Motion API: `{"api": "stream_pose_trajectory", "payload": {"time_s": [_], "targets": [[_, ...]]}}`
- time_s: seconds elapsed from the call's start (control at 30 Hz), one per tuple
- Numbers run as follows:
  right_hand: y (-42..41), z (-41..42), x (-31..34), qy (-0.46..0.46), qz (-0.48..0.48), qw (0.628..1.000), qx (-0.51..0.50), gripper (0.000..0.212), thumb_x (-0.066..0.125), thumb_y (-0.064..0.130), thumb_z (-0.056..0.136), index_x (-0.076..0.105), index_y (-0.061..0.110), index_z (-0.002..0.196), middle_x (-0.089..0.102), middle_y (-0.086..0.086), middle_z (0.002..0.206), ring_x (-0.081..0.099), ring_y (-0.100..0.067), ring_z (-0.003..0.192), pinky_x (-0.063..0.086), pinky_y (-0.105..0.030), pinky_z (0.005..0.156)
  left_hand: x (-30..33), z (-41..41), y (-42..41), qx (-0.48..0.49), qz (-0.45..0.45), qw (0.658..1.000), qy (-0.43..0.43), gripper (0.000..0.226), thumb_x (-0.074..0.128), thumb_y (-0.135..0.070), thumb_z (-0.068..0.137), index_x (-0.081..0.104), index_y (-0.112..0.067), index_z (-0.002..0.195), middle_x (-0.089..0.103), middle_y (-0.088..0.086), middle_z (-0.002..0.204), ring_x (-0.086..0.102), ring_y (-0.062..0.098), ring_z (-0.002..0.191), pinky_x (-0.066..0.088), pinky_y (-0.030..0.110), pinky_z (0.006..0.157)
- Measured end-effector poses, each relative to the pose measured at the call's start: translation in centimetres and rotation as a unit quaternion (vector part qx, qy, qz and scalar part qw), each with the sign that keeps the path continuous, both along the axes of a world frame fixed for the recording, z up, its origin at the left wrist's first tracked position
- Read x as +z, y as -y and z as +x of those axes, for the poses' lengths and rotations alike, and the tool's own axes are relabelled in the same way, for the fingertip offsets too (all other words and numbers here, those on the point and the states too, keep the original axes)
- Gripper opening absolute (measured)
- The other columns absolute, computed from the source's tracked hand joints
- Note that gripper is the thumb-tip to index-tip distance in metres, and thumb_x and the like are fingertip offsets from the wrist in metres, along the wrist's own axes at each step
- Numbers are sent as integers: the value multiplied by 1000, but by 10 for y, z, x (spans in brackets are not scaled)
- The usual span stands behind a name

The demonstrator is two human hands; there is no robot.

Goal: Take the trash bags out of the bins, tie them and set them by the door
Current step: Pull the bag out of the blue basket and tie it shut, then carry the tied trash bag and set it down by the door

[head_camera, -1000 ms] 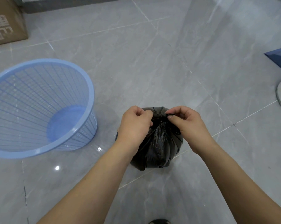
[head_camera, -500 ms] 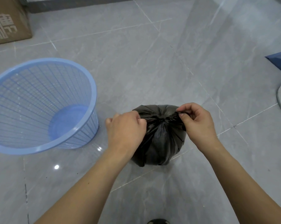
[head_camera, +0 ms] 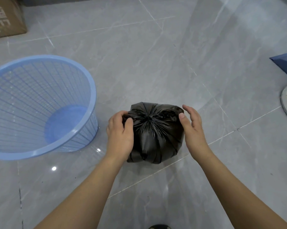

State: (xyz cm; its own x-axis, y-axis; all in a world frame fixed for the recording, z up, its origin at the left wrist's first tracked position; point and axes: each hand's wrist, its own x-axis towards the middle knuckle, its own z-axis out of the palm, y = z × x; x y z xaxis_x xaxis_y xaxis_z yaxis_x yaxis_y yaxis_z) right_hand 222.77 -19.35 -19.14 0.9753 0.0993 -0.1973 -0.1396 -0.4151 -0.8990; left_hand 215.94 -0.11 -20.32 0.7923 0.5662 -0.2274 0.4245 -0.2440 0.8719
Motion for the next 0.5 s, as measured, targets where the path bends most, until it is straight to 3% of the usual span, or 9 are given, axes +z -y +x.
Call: {"api": "stream_pose_trajectory", "payload": {"time_s": [0.1, 0.23, 0.4, 0.5], "targets": [[-5, 3, -17, -107, 115, 987, -27, 72, 55, 69, 78, 33, 43, 143, 37, 13, 149, 39, -4, 134, 32, -34, 114, -13, 2, -4, 41, -24, 999, -3, 48, 43, -50, 95, 42, -31, 139, 39, -5, 144, 35, 12, 133, 26, 38, 115], [-10, 4, -27, -155, 178, 969, -76, 42, 51, 50, 94, 45, 35, 133, 57, 10, 131, 55, -5, 116, 44, -31, 102, -23, 15, -1, 45, -124, 991, -11, 64, 41, -68, 84, 46, -32, 137, 49, -7, 139, 45, 11, 128, 34, 40, 113], [0, -3, -23, -183, 223, 934, -212, 46, 52, 50, 93, 48, 32, 135, 61, 5, 128, 59, -17, 114, 47, -43, 101, -9, 49, 20, -30, -112, 993, -18, 54, 43, -66, 83, 56, -32, 122, 59, -6, 121, 56, 14, 111, 45, 41, 103], [16, 1, -8, -164, 227, 922, -268, 42, 51, 46, 95, 48, 31, 134, 61, 7, 124, 59, -12, 110, 49, -33, 93, 4, 73, 37, -78, -101, 992, -17, 42, 44, -59, 88, 59, -31, 116, 60, -5, 117, 57, 15, 108, 46, 38, 99]]}}
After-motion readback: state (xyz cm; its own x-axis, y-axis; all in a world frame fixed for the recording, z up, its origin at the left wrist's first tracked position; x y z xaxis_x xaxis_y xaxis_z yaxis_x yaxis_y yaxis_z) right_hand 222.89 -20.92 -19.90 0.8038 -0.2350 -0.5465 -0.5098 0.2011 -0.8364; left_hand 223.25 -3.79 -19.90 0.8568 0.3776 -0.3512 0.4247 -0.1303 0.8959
